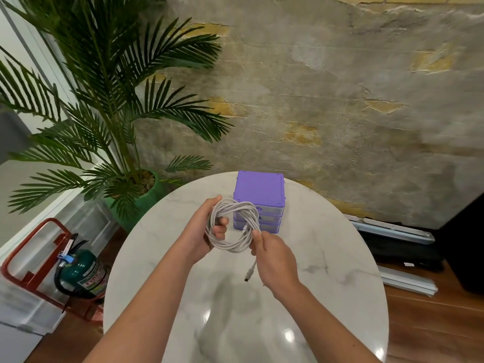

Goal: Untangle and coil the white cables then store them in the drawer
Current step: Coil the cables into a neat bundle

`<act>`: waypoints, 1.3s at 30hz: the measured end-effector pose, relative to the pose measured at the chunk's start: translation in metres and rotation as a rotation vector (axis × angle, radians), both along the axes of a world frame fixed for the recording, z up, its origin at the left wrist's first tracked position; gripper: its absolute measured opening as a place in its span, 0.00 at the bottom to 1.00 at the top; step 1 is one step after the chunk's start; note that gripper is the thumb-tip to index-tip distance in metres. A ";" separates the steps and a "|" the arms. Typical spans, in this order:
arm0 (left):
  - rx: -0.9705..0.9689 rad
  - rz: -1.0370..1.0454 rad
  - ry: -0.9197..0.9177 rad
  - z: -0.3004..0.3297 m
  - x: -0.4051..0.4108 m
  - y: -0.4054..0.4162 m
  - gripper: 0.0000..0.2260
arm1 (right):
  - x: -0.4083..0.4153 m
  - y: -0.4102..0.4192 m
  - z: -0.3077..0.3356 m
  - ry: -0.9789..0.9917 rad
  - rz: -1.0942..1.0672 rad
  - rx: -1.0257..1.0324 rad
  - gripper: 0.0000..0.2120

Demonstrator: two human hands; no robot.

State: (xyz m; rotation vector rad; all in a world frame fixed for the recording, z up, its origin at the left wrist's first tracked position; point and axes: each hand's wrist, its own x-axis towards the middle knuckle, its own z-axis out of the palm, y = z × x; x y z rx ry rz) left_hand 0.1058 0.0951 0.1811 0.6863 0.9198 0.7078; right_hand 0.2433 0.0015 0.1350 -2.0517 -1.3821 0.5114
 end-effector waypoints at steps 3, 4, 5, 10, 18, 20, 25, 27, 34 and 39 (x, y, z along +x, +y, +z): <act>0.016 -0.077 0.082 0.006 -0.004 -0.001 0.16 | 0.003 0.001 0.004 -0.091 0.021 -0.010 0.23; 0.019 -0.080 0.082 0.008 -0.005 0.000 0.16 | 0.004 0.001 0.006 -0.119 0.032 -0.016 0.23; 0.024 -0.090 0.075 0.008 -0.006 0.002 0.15 | 0.004 0.001 0.008 -0.140 0.042 -0.025 0.23; 0.096 -0.051 0.139 0.002 -0.003 0.010 0.09 | 0.005 0.002 0.019 -0.178 0.093 -0.089 0.23; 0.283 0.166 0.267 -0.004 0.009 0.007 0.10 | 0.001 0.002 0.025 -0.261 0.082 -0.114 0.23; 0.298 0.154 0.271 -0.002 0.010 0.005 0.09 | -0.001 0.000 0.028 -0.364 0.062 -0.097 0.23; 0.120 0.067 0.072 0.000 0.004 0.005 0.11 | -0.001 -0.001 0.030 -0.359 0.033 -0.105 0.18; 0.046 0.037 -0.080 0.001 0.002 0.005 0.09 | 0.001 -0.001 0.030 -0.252 0.024 -0.114 0.15; 0.137 0.004 -0.136 -0.004 0.002 0.000 0.08 | 0.006 -0.002 0.031 -0.179 0.000 -0.029 0.13; 0.378 0.080 0.212 -0.005 0.008 0.001 0.10 | 0.000 -0.006 0.034 -0.013 0.021 0.100 0.12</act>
